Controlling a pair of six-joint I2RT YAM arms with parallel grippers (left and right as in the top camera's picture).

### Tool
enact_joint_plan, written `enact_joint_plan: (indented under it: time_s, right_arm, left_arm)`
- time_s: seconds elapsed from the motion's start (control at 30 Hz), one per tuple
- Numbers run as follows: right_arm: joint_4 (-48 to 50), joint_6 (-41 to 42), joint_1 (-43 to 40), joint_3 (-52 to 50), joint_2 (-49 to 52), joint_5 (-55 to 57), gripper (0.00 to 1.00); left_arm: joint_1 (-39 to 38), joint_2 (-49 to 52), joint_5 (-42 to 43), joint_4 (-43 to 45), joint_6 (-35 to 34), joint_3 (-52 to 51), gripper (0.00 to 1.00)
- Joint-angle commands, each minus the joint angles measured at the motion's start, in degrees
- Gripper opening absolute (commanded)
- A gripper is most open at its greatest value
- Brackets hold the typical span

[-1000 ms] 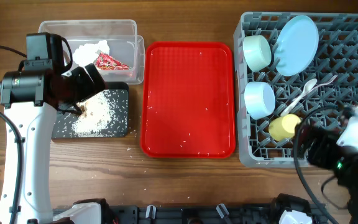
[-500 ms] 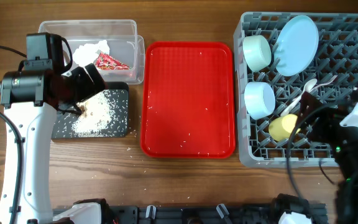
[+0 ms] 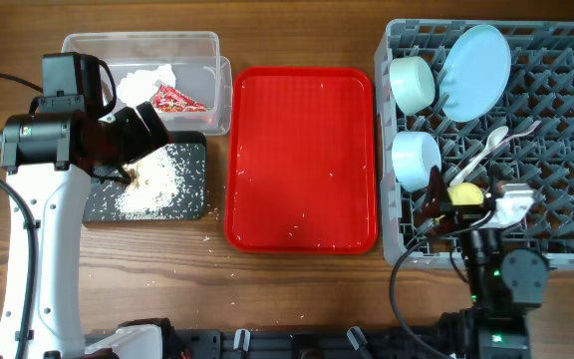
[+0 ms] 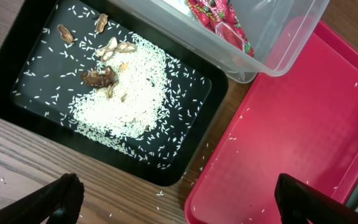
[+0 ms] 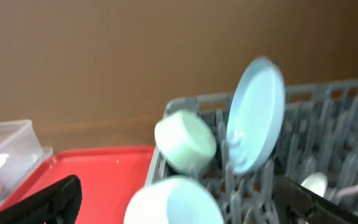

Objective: Sort waste into correct bins and load items into the dishwasher rack

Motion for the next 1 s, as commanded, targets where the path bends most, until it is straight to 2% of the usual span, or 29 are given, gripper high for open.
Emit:
enact_joint_plan:
  time_s: [0.0,0.13,0.27,0.5,0.97]
  right_arm:
    - [3.3,2.2,2.4,-6.0,-3.1,2.7,1.0]
    - [3.3,1.9,3.8,-8.8,-4.5,2.7,1.0]
    - [-2.0,1.7,4.2,-9.1,-7.8,2.9,1.0]
    - [-1.9,0.4,4.2,-9.1,-13.9,2.9,1.0]
    - [-1.9,0.4,4.2,-9.1,-13.1,2.9,1.0]
  left_arm:
    - [0.3,-0.2,0.5,0.2,0.5,0.3,1.0]
    - [0.3,-0.2,0.5,0.1,0.5,0.3,1.0]
    - [0.3,-0.2,0.5,0.2,0.5,0.3,1.0]
    - [0.3,-0.2,0.5,0.2,0.5,0.3,1.0]
    - [0.3,-0.2,0.5,0.2,0.5,0.3,1.0]
